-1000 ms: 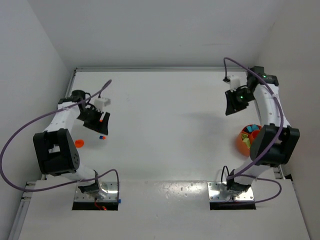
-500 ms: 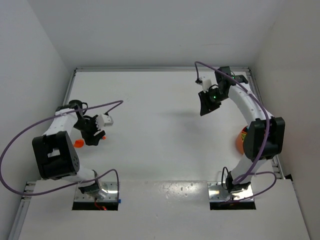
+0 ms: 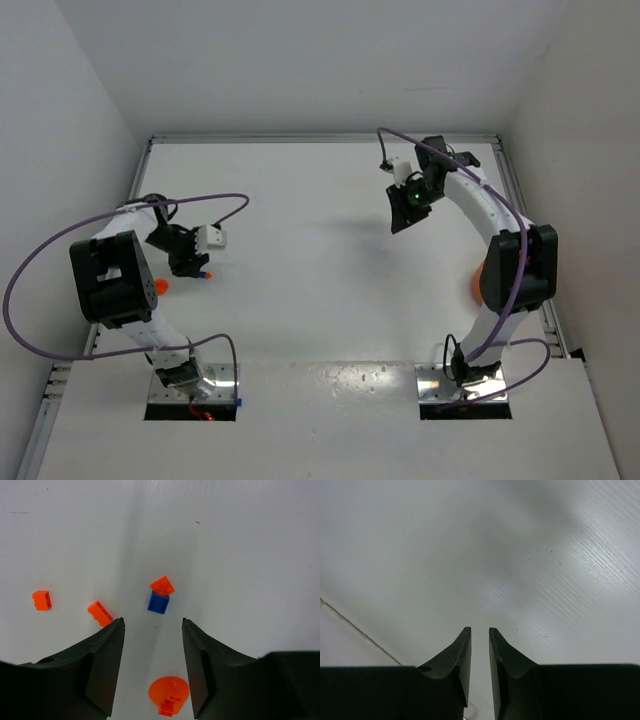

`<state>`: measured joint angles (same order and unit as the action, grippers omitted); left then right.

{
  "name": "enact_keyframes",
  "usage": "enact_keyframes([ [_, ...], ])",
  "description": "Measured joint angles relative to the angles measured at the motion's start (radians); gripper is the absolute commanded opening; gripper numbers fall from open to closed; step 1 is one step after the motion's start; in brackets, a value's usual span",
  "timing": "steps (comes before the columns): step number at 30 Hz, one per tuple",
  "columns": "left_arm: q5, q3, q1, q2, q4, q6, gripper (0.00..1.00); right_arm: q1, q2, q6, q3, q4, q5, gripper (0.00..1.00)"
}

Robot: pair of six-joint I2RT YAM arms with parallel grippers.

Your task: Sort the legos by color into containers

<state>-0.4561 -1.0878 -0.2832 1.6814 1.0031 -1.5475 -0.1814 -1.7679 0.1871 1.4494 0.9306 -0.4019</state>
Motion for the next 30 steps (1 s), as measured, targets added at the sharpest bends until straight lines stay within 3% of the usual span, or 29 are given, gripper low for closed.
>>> enact_keyframes([
  [9,0.007,0.094,0.018,-0.002,-0.086,0.000,0.57,-0.010,-0.028,-0.005,0.000,-0.008,0.012,0.21],
  [30,0.035,0.117,0.047,0.023,-0.192,0.024,0.56,-0.011,-0.035,-0.005,0.001,-0.006,0.035,0.21],
])
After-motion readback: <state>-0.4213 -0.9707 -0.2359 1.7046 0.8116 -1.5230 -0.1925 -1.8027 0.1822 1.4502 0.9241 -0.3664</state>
